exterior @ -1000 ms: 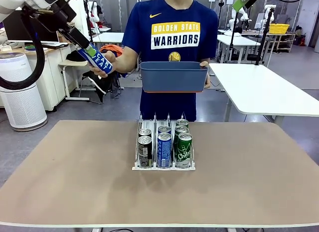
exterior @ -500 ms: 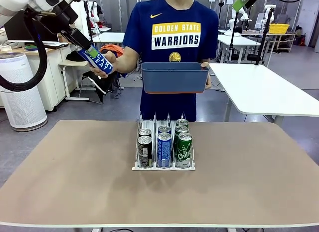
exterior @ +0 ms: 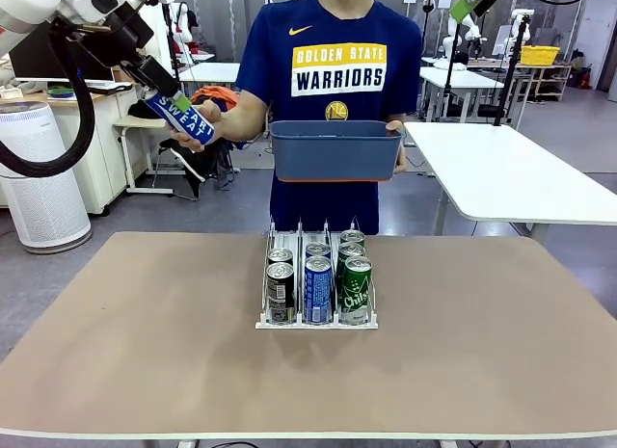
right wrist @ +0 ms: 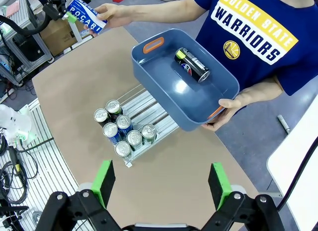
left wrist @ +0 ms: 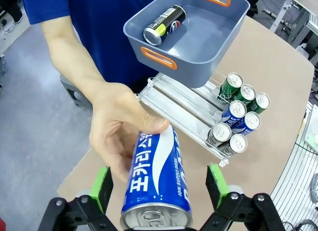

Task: Fill the beverage cans into the dispenser.
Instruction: Pick up the Ionic drink handed by the human.

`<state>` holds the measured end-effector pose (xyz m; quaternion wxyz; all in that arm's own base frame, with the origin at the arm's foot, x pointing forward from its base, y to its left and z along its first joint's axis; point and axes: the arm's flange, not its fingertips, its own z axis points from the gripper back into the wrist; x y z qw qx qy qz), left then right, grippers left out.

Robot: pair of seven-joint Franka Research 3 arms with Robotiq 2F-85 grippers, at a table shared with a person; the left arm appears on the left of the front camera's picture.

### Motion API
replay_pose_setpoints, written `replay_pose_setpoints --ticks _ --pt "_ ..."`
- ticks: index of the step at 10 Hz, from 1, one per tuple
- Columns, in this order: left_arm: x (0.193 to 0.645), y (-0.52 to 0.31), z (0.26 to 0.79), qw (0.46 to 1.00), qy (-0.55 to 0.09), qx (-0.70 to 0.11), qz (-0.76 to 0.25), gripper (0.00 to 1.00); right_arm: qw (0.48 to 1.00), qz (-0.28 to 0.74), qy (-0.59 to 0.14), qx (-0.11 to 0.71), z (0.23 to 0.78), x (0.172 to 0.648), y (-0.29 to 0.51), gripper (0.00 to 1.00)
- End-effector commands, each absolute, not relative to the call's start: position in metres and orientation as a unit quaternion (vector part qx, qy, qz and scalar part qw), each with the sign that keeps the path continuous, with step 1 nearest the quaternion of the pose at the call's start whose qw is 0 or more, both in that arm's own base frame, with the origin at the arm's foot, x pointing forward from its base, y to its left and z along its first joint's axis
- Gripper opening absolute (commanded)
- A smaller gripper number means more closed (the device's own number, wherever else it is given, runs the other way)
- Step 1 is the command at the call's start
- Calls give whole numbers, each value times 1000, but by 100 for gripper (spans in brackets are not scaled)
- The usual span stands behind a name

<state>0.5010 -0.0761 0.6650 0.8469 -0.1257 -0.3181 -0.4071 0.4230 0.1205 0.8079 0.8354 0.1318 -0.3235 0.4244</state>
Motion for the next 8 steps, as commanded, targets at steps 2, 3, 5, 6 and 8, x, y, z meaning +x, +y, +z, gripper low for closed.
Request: replay_pose_setpoints --ticks 2,3,5,6,8 --pt "501 -76 665 847 -318 -126 -407 85 835 425 -324 133 808 423 120 100" --pt "499 -77 665 855 -309 -125 -398 40 835 425 -324 133 808 423 120 100" --pt "495 -78 664 858 -306 -129 -391 0 835 425 -324 133 808 423 120 100" --pt "494 -77 664 860 -304 -129 -389 0 835 425 -324 133 808 423 120 100" --pt "492 -77 664 866 -296 -128 -382 2 835 425 -324 133 808 423 120 100"
